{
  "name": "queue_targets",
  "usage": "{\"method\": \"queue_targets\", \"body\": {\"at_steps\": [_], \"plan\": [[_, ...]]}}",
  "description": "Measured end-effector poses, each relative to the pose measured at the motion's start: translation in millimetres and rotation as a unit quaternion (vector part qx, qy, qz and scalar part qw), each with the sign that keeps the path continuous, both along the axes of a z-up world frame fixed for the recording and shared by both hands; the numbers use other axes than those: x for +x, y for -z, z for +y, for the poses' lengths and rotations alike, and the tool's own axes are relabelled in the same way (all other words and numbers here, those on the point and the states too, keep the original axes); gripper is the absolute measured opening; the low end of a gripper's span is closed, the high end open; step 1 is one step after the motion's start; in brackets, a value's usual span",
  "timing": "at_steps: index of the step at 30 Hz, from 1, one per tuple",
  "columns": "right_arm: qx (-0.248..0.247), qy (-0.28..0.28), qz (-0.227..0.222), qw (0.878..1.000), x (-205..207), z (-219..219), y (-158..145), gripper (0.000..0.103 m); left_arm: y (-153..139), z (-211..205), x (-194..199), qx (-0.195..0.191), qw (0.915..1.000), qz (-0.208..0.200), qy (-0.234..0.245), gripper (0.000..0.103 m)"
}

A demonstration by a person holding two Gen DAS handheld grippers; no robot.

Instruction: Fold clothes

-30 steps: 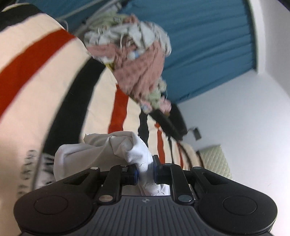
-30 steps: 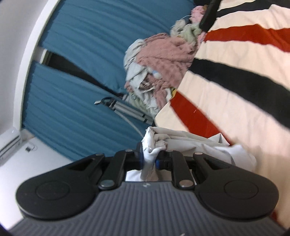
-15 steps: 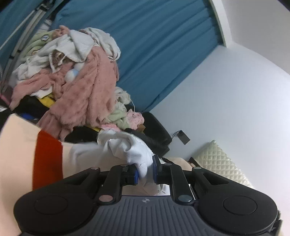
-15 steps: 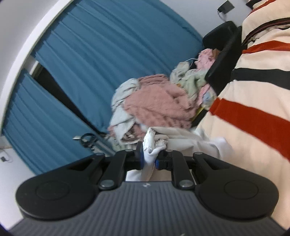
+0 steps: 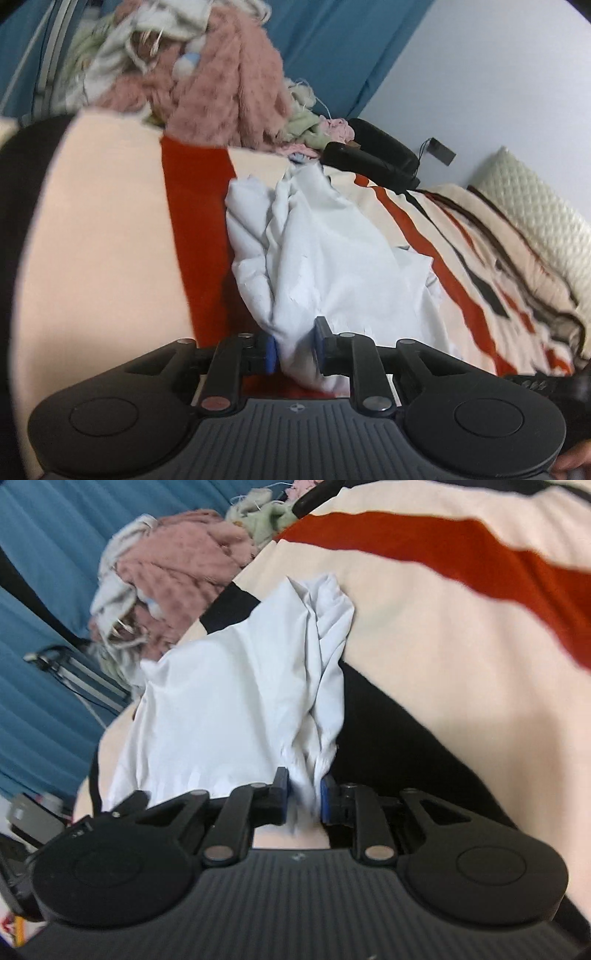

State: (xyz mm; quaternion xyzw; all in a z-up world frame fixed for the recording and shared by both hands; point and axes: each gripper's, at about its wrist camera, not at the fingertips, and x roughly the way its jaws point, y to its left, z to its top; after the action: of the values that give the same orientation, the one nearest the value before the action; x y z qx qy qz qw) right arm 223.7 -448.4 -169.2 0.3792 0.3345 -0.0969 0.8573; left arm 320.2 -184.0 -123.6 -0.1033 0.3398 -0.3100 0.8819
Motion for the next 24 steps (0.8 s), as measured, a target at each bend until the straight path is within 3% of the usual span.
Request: {"method": "queue_targets", "body": {"at_steps": [4, 7, 10, 11, 12, 15, 19, 24], "plan": [[-0.028, -0.012, 0.001, 1.0, -29, 13, -53, 0.021, -55, 7, -42, 0.023, 0.9988, -0.043, 0.005, 0.024], [-0.057, -0.023, -0.02, 0.998, -61, 25, -99, 0.027, -97, 12, -73, 0.041, 0.9963, -0.075, 0.009, 0.034], [-0.085, -0.028, -0.055, 0.994, -95, 41, -141, 0.062, -143, 20, -118, 0.049, 0.9922, -0.113, 0.012, 0.048], [-0.091, -0.03, -0.069, 0.993, -109, 48, -155, 0.08, -158, 22, -135, 0.053, 0.9905, -0.126, 0.012, 0.061], [-0.095, -0.032, -0.08, 0.992, -120, 53, -165, 0.088, -173, 23, -153, 0.057, 0.9885, -0.139, 0.012, 0.072], [-0.116, -0.044, -0.102, 0.987, -154, 71, -197, 0.086, -209, 31, -203, 0.08, 0.9813, -0.175, 0.01, 0.085], [-0.143, -0.047, -0.13, 0.98, -193, 94, -227, 0.086, -244, 50, -266, 0.068, 0.9787, -0.194, 0.001, 0.101], [-0.189, -0.047, -0.163, 0.967, -241, 123, -245, 0.086, -253, 73, -326, 0.068, 0.9738, -0.217, -0.007, 0.103]]}}
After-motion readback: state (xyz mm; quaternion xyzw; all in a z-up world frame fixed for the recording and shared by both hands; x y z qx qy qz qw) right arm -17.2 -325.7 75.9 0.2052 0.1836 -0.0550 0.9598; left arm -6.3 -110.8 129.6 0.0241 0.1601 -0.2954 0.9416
